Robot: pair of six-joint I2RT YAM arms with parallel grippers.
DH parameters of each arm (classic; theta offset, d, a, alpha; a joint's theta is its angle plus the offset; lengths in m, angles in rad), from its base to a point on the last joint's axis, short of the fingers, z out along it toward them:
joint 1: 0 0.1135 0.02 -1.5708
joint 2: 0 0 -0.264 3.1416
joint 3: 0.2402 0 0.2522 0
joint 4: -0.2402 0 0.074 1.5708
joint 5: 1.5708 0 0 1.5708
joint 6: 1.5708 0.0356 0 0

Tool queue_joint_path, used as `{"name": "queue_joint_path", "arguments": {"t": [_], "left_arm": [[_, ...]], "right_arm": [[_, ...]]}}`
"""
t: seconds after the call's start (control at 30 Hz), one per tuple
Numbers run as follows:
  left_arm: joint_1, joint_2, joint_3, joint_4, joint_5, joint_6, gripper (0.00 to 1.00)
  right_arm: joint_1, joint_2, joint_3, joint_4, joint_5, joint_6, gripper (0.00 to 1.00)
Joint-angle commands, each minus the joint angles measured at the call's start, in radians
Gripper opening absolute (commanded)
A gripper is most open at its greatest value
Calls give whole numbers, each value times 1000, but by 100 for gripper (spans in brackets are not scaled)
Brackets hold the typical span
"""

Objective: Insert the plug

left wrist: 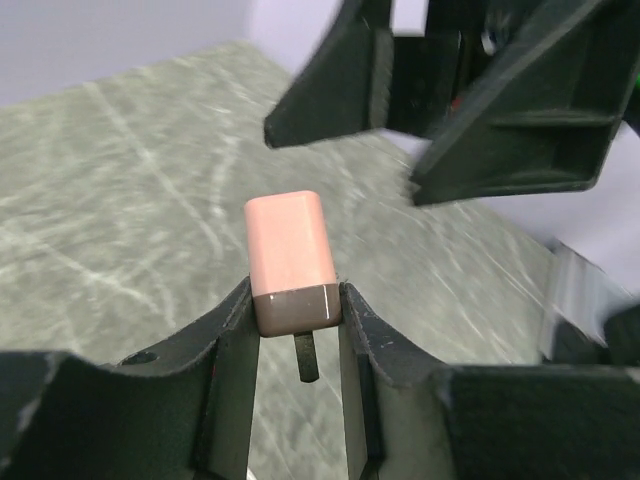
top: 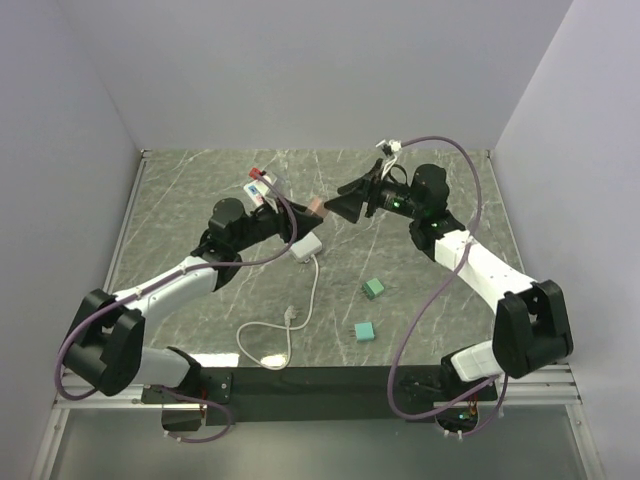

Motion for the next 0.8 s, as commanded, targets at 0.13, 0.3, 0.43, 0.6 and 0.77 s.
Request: {"name": "queue_joint_path", "arguments": {"t": [0.13, 0.3, 0.43, 0.6, 0.77], "left_arm": [[34, -91, 33, -18, 373, 48, 1], [36, -95, 25, 21, 431, 24, 0], [39, -89, 16, 80, 483, -13, 0], [39, -92, 8, 99, 474, -24, 0], [39, -97, 5, 97, 475, -16, 0]], "right_arm": [[7, -85, -15, 125, -367, -150, 89], [11, -77, -21, 110, -439, -171, 87], [15, -68, -10, 87, -460, -199, 84], [50, -59, 32, -70, -474, -298, 69], [64, -40, 60, -123, -477, -342, 57]]}}
